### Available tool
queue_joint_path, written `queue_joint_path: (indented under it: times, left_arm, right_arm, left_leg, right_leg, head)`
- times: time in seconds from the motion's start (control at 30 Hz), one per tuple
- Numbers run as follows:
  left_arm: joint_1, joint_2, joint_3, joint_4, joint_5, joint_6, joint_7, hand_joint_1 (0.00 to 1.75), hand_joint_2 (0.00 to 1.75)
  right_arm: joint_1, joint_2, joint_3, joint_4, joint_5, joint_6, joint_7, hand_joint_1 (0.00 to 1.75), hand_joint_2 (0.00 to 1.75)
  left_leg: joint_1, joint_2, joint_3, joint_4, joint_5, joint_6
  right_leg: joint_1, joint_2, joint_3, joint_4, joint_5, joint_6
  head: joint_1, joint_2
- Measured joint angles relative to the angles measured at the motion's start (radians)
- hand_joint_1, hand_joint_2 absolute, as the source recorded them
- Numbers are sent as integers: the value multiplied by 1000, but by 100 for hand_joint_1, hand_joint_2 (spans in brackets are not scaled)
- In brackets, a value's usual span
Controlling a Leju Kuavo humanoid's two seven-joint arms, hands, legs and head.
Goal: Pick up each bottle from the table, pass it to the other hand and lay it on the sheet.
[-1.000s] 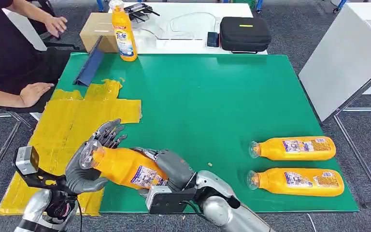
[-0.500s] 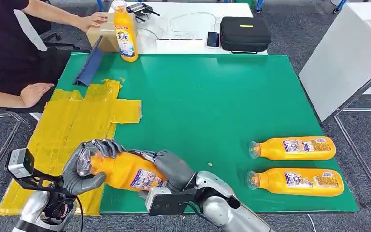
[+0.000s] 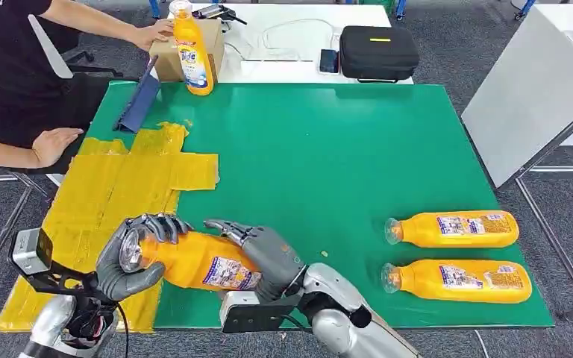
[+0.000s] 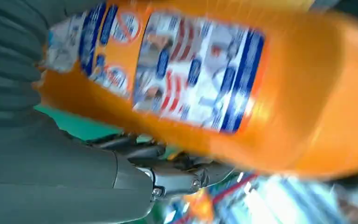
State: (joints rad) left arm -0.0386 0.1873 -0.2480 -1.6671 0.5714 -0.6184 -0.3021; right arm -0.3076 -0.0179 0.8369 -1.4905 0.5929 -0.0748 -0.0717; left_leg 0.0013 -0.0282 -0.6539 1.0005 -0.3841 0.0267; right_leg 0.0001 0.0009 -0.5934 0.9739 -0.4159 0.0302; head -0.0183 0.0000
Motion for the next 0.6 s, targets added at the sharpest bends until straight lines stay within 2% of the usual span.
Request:
queue_joint_path:
  times: [0.13, 0.3, 0.47, 0.53, 0.6]
  left_arm:
    - [5, 0, 11, -13, -47, 51, 0, 175, 175]
    - [11, 0, 84, -28, -360, 266, -49, 175, 175]
    - [7, 2, 180, -43, -817, 588, -117, 175, 175]
    - [13, -1, 199, -61, -1029, 729, -120, 175, 175]
    - [21, -2, 213, -66, -1268, 891, -104, 175, 175]
  right_arm:
    - [12, -16, -13, -21, 64, -25, 41, 0, 0]
    - [100, -70, -113, -86, 77, -33, 87, 0, 0]
    - [244, -132, -260, -254, 120, -32, 90, 0, 0]
    - [351, -158, -315, -375, 153, -31, 101, 0, 0]
    - [423, -186, -343, -455, 172, -38, 126, 0, 0]
  left_leg:
    - [0, -1, 0, 0, 0, 0]
    - [0, -1, 0, 0, 0, 0]
    - [0, 0, -1, 1, -1, 0]
    - [0, -6, -1, 0, -2, 0]
    - [0, -6, -2, 0, -3, -1]
  right_leg:
    - [0, 0, 0, 0, 0, 0]
    - [0, 0, 0, 0, 0, 0]
    - [0, 0, -2, -1, 0, 0]
    - [0, -2, 0, -1, -3, 3]
    - [0, -2, 0, -1, -3, 3]
  head:
    - [0, 0]
    - [1, 0]
    - [0, 0]
    - [1, 0]
    - [-1, 0]
